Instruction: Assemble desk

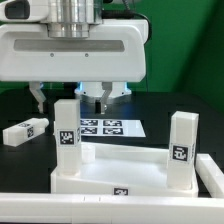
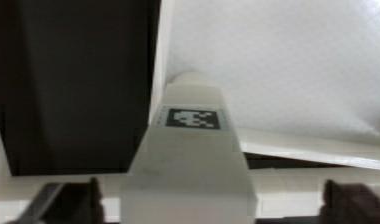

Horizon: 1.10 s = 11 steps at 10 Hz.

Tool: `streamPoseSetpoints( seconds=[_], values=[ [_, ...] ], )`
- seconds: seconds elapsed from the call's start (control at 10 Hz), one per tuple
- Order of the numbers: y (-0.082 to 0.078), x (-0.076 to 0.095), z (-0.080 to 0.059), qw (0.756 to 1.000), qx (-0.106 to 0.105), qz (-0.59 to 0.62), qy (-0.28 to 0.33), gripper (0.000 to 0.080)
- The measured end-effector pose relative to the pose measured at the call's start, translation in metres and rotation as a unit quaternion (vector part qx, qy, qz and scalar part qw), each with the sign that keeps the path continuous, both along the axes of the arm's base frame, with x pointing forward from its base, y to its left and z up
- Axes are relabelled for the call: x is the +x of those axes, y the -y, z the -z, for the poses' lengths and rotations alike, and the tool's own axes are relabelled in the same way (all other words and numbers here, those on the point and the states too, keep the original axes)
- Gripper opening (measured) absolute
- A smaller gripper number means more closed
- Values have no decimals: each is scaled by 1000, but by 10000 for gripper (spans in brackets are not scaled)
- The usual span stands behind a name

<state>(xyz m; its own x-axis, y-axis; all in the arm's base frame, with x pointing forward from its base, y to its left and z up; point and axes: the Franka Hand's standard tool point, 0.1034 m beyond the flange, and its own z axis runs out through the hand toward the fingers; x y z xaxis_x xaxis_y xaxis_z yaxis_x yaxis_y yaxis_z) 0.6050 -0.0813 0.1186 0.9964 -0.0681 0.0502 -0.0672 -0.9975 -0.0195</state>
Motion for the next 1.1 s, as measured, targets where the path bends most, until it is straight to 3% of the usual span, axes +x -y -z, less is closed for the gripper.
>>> streamPoseSetpoints(
  seconds=[0.1,0.2,0.3,0.6,1.1],
  values=[
    [0,0,0,1000,0,0,0,385],
    [0,0,0,1000,0,0,0,385],
    [0,0,0,1000,0,2,0,289],
    [0,0,0,1000,1,13,0,289],
    [-5,-1,1,968,36,250,-4,290]
  ],
)
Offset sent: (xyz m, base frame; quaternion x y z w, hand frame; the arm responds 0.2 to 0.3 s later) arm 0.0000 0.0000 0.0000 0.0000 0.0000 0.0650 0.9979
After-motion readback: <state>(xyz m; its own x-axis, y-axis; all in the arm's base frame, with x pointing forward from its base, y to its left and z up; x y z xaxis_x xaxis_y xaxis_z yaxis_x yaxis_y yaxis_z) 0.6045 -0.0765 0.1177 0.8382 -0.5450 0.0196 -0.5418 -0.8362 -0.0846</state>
